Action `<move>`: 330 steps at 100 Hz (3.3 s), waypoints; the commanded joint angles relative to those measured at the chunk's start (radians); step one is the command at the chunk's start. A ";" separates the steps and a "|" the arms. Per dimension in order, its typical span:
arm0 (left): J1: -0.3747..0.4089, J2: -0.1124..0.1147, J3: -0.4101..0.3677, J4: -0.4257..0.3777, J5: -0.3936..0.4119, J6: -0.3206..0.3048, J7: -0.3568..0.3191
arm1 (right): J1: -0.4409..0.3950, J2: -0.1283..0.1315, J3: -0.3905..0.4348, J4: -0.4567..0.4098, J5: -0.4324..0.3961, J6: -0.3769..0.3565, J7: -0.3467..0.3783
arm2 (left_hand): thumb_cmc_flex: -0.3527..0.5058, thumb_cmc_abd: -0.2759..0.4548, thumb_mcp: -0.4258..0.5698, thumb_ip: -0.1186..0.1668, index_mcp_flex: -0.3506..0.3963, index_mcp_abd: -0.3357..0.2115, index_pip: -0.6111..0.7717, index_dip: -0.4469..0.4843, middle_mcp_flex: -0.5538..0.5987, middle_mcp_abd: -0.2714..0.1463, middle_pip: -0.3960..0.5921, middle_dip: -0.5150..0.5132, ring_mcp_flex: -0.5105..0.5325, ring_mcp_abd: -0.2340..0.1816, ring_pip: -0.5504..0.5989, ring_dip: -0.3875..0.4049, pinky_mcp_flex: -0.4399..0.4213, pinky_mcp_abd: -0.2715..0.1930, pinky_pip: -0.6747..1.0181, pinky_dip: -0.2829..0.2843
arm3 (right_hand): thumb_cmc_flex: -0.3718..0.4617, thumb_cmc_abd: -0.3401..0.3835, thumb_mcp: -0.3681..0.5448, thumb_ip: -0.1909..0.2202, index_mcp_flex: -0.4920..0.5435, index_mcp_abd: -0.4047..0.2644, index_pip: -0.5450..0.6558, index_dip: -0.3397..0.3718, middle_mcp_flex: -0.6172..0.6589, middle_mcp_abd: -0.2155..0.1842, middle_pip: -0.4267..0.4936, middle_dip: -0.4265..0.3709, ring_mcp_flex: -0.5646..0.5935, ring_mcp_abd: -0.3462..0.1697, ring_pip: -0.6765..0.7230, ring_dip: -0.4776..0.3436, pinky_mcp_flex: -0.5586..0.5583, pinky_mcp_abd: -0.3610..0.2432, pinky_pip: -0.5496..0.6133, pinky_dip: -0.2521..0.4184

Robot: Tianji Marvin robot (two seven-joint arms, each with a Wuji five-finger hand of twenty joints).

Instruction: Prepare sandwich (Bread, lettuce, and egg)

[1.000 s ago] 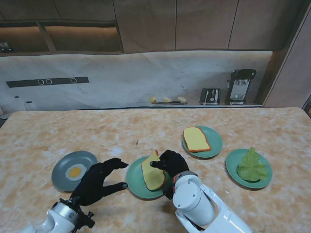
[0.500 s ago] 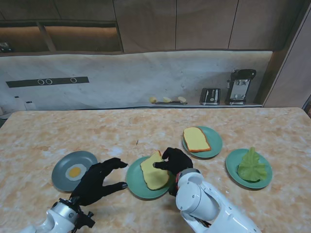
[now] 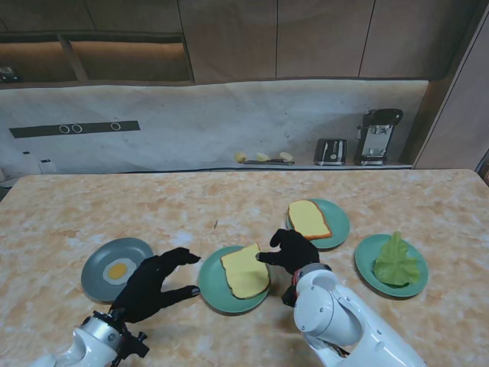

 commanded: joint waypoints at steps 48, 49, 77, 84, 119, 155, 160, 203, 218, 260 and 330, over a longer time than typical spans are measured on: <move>-0.055 0.002 0.042 0.043 -0.020 0.018 -0.031 | -0.139 0.115 0.340 -0.065 -0.427 -0.166 0.184 | 0.001 0.018 -0.011 -0.002 0.002 -0.019 -0.013 0.002 0.013 -0.001 -0.016 0.005 -0.004 -0.003 -0.018 -0.002 -0.014 0.000 -0.010 0.014 | 0.003 -0.026 -0.058 0.023 -0.024 0.000 -0.026 -0.028 -0.003 -0.023 -0.024 -0.432 0.013 -0.014 -0.038 -0.013 0.007 0.003 -0.061 -0.045; -0.056 0.002 0.043 0.043 -0.020 0.018 -0.032 | -0.140 0.116 0.344 -0.062 -0.434 -0.170 0.185 | 0.001 0.018 -0.011 -0.002 0.003 -0.019 -0.012 0.002 0.013 -0.002 -0.016 0.005 -0.005 -0.004 -0.019 -0.002 -0.014 -0.001 -0.010 0.014 | 0.002 -0.025 -0.059 0.023 -0.025 -0.001 -0.027 -0.029 -0.004 -0.023 -0.024 -0.432 0.013 -0.015 -0.039 -0.013 0.007 0.003 -0.061 -0.046; -0.069 0.004 0.058 0.050 -0.028 0.024 -0.040 | -0.149 0.137 0.421 0.003 -0.603 -0.233 0.225 | 0.001 0.019 -0.011 -0.002 0.002 -0.020 -0.012 0.003 0.009 -0.003 -0.017 0.004 -0.005 -0.003 -0.019 -0.002 -0.015 -0.001 -0.011 0.013 | 0.008 -0.031 -0.100 0.026 -0.094 -0.021 -0.051 -0.046 -0.063 -0.037 -0.040 -0.437 -0.048 -0.036 -0.076 -0.028 -0.049 -0.003 -0.126 -0.072; -0.071 0.004 0.060 0.051 -0.030 0.025 -0.041 | -0.148 0.141 0.430 0.020 -0.632 -0.232 0.236 | 0.001 0.019 -0.011 -0.002 0.003 -0.020 -0.011 0.003 0.012 -0.002 -0.016 0.005 -0.005 -0.003 -0.019 -0.002 -0.015 0.000 -0.011 0.013 | 0.013 -0.029 -0.119 0.029 -0.119 -0.029 -0.061 -0.055 -0.085 -0.040 -0.051 -0.442 -0.068 -0.043 -0.092 -0.035 -0.068 -0.005 -0.151 -0.079; -0.076 0.005 0.066 0.052 -0.036 0.029 -0.050 | -0.134 0.150 0.458 0.089 -0.690 -0.192 0.275 | 0.002 0.018 -0.011 -0.002 0.005 -0.019 -0.011 0.003 0.011 -0.002 -0.016 0.004 -0.005 -0.003 -0.019 -0.002 -0.015 0.000 -0.012 0.013 | -0.012 -0.031 -0.197 0.050 -0.317 -0.165 -0.066 -0.090 -0.254 -0.068 -0.111 -0.481 -0.156 -0.062 -0.201 -0.093 -0.114 0.015 -0.274 -0.118; -0.086 0.007 0.076 0.055 -0.039 0.033 -0.058 | -0.141 0.150 0.442 0.123 -0.648 -0.109 0.302 | 0.002 0.020 -0.011 -0.002 0.006 -0.019 -0.011 0.003 0.011 -0.003 -0.016 0.005 -0.007 -0.004 -0.019 -0.002 -0.016 -0.002 -0.013 0.013 | -0.060 -0.035 -0.202 0.059 -0.351 -0.199 -0.076 -0.115 -0.259 -0.085 -0.216 -0.529 -0.163 -0.080 -0.246 -0.115 -0.097 0.113 -0.325 -0.121; -0.087 0.007 0.076 0.055 -0.038 0.033 -0.059 | -0.140 0.150 0.437 0.130 -0.644 -0.102 0.299 | 0.003 0.019 -0.011 -0.002 0.008 -0.017 -0.010 0.003 0.012 -0.001 -0.016 0.005 -0.007 -0.005 -0.019 -0.002 -0.015 -0.001 -0.012 0.013 | -0.061 -0.035 -0.200 0.060 -0.351 -0.199 -0.074 -0.114 -0.257 -0.085 -0.214 -0.527 -0.159 -0.082 -0.245 -0.115 -0.087 0.124 -0.328 -0.121; -0.092 0.008 0.074 0.054 -0.032 0.035 -0.060 | -0.130 0.149 0.383 0.173 -0.591 -0.048 0.287 | 0.002 0.022 -0.011 -0.002 0.009 -0.016 -0.010 0.003 0.011 -0.001 -0.015 0.005 -0.010 -0.005 -0.019 -0.002 -0.016 -0.002 -0.012 0.013 | -0.025 -0.052 -0.192 0.063 -0.321 -0.189 -0.040 -0.085 -0.261 -0.083 -0.134 -0.492 -0.105 -0.090 -0.195 -0.090 0.010 0.176 -0.316 -0.121; -0.094 0.007 0.073 0.054 -0.032 0.036 -0.058 | -0.124 0.147 0.365 0.196 -0.572 -0.029 0.269 | 0.002 0.025 -0.010 -0.001 0.009 -0.016 -0.010 0.004 0.013 0.000 -0.014 0.005 -0.011 -0.004 -0.019 -0.002 -0.016 -0.003 -0.011 0.013 | 0.002 -0.066 -0.179 0.072 -0.304 -0.177 -0.022 -0.071 -0.262 -0.078 -0.077 -0.470 -0.088 -0.087 -0.181 -0.082 0.033 0.175 -0.301 -0.129; -0.094 0.007 0.068 0.052 -0.026 0.036 -0.058 | -0.102 0.129 0.310 0.264 -0.462 0.047 0.177 | 0.004 0.030 -0.010 -0.001 0.012 -0.014 -0.007 0.005 0.009 -0.003 -0.012 0.006 -0.011 -0.006 -0.016 -0.002 -0.018 -0.005 -0.008 0.013 | 0.090 -0.245 0.180 0.036 -0.148 -0.107 0.129 0.062 -0.092 -0.042 0.143 -0.340 0.101 -0.067 0.077 0.044 0.286 0.103 -0.132 -0.207; -0.095 0.005 0.071 0.052 -0.023 0.042 -0.044 | -0.092 0.104 0.331 0.295 -0.421 -0.030 0.023 | 0.010 0.036 -0.010 0.001 0.022 -0.008 0.005 0.012 -0.004 -0.003 -0.011 0.005 -0.021 -0.006 -0.015 -0.002 -0.022 -0.006 -0.007 0.010 | 0.344 -0.272 0.430 -0.074 0.034 -0.160 0.302 0.172 0.072 -0.066 0.274 -0.245 0.315 -0.042 0.304 0.031 0.565 -0.095 0.066 -0.331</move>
